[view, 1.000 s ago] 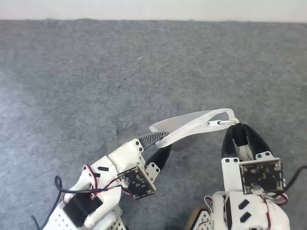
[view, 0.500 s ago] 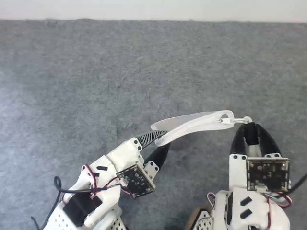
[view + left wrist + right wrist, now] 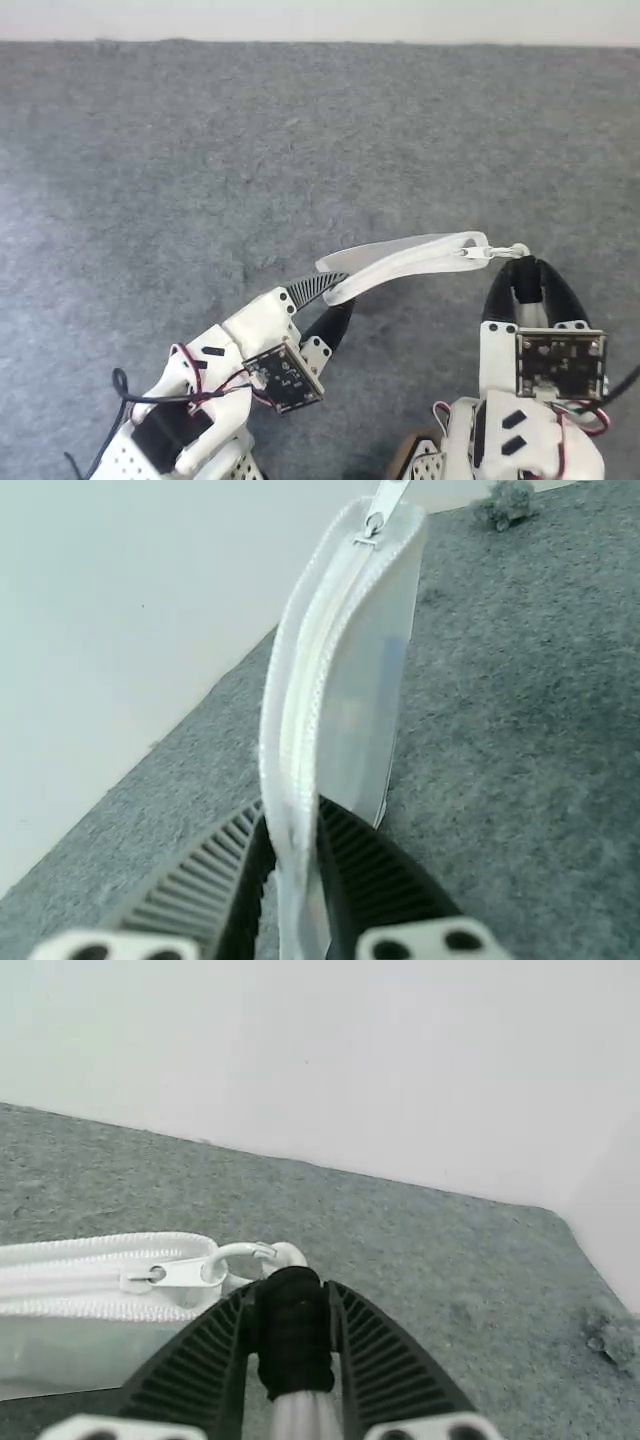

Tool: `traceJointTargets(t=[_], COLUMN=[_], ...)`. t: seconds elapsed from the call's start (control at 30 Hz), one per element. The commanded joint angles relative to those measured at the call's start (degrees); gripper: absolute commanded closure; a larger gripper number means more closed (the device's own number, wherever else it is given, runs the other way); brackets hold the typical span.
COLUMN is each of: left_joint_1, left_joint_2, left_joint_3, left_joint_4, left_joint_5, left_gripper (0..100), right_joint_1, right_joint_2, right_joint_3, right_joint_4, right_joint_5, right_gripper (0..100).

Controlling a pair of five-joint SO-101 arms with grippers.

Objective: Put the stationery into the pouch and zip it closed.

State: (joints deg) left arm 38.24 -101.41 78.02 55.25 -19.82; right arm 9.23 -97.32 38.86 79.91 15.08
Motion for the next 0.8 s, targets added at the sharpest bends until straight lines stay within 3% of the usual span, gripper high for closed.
traceJointTargets(t=[0.0,0.17,0.77], left_joint_1=[-2.11,-2.11,-2.20], left_joint_2=[-0.18,-0.18,-0.18], left_joint_3=[-1.10,-1.10,-1.10], left_joint_4=[0.00,0.00,0.00], left_joint_5=[-0.35,-0.35,-0.44], left_gripper=[99,99,99], right_joint_1=[5.58,10.95,19.74], right_joint_2=[0.31,0.31,-0.04], right_joint_3=[-0.35,-0.35,5.27], right_joint_4=[-2.51,-2.51,-5.67], right_joint_5=[0.79,0.79,2.64], right_gripper=[99.1,99.1,99.1])
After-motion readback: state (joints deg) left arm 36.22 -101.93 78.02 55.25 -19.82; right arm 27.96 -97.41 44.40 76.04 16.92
